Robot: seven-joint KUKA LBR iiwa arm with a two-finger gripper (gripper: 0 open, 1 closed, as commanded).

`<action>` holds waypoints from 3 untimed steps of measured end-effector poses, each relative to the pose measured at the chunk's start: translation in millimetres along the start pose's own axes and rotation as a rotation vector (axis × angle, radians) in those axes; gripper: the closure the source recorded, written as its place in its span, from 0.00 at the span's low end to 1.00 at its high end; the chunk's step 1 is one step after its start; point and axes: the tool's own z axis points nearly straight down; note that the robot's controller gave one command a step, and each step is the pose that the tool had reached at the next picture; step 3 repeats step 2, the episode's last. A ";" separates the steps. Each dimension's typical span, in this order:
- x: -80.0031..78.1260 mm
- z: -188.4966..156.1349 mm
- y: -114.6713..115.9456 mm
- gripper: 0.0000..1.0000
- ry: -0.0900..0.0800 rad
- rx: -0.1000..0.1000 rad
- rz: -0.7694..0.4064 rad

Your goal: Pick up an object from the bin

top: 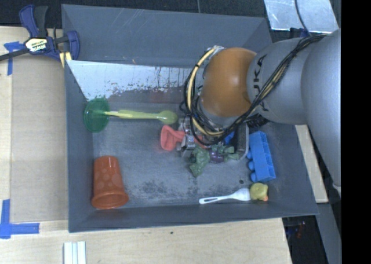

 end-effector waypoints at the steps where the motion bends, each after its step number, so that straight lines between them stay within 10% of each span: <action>1: 3.0 -59.6 -5.9 1.00 0.005 0.001 -0.020; 2: -5.1 -136.2 -9.7 1.00 0.004 0.001 -0.012; 3: -5.1 -136.2 -9.7 1.00 0.004 0.001 -0.012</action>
Offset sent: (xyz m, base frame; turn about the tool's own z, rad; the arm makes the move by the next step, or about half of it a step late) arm 0.0146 -0.0211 0.3028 0.0116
